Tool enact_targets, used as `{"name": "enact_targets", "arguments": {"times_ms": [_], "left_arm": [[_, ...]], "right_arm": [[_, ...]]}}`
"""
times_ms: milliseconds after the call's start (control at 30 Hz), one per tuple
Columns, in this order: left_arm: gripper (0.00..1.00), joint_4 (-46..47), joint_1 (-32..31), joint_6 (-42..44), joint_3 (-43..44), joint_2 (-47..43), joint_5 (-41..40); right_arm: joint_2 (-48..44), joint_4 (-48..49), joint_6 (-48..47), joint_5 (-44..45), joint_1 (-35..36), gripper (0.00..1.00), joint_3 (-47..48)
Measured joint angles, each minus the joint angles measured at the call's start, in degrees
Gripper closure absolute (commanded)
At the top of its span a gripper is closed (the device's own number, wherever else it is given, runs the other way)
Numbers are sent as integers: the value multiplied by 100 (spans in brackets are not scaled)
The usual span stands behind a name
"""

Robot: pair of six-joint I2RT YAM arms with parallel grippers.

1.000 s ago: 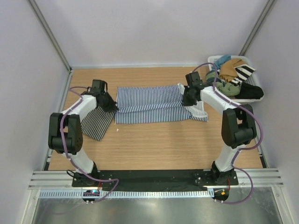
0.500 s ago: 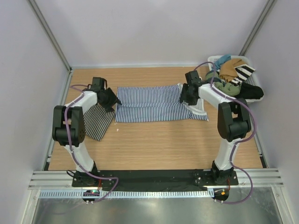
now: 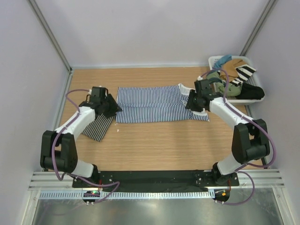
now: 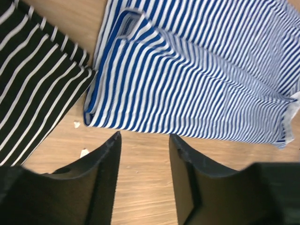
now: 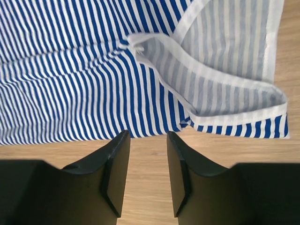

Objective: Fold and stack the tank tops
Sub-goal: Fold the tank top

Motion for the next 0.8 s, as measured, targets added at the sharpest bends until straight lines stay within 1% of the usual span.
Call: {"name": "enact_targets", "arguments": {"times_ms": [33, 100, 233, 333, 467, 600, 633, 667, 800], "left_arm": [[61, 2, -17, 15, -116, -61, -13], [64, 4, -28, 55, -365, -109, -46], [63, -39, -28, 146, -627, -74, -116], [63, -42, -28, 223, -684, -66, -192], [64, -24, -28, 267, -697, 28, -280], [64, -15, -28, 328, -704, 221, -389], [64, -15, -28, 343, -710, 251, -424], [63, -13, -28, 358, -719, 271, -461], [62, -4, -28, 374, -730, 302, -553]], "right_arm": [[-28, 7, -4, -33, 0, 60, -103], [-42, 44, -7, -107, 0, 62, -350], [44, -20, -31, -133, -26, 67, -562], [177, -4, -55, 85, -116, 71, -562], [522, 35, -50, 339, -400, 72, -538], [977, -7, -37, 546, -549, 70, -323], [1056, -46, -37, 599, -544, 68, -232], [1123, -79, -39, 651, -544, 63, -131], [1180, -92, -39, 931, -531, 58, 101]]}}
